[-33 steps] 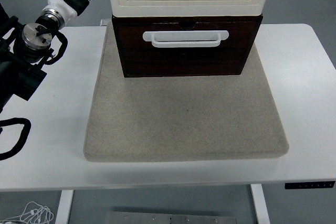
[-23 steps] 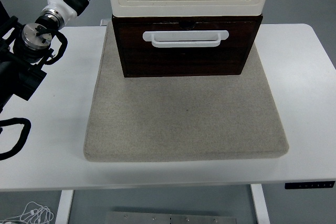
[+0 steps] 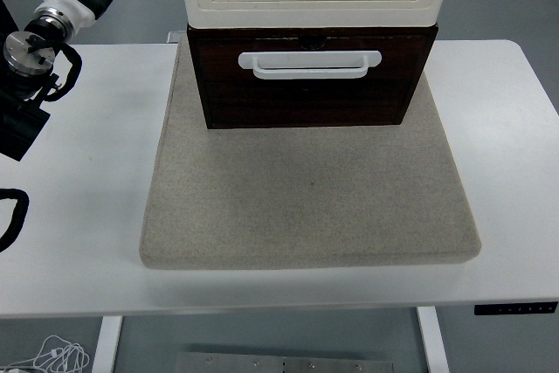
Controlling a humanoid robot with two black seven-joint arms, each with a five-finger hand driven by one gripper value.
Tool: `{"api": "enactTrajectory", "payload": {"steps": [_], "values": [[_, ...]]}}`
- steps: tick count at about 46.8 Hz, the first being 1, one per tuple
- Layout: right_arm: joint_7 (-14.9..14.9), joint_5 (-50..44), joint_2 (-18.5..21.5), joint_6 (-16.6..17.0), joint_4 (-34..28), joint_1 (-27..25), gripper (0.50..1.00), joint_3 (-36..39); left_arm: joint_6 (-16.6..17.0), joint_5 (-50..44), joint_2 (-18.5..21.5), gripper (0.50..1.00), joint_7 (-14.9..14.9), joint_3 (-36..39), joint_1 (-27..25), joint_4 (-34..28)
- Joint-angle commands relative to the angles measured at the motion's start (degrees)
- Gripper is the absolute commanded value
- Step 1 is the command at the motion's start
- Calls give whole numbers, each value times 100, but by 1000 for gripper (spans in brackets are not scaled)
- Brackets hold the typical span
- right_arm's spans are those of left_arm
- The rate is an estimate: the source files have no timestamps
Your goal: Open the drawer under the combination cabinet
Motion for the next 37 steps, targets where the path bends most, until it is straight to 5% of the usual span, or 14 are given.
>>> {"api": "enactTrajectory", "payload": {"steps": [1,20,37], "values": [[0,0,0,8,-1,-1,926,0,-1,42,215,1000,-4,9,-252,-3],[0,0,0,0,-1,-1,926,0,8,191,857,1000,5,88,-1535,-47],[0,0,0,0,-1,-1,926,0,8,279,1366,1000,75,729,-2941,-837]]}}
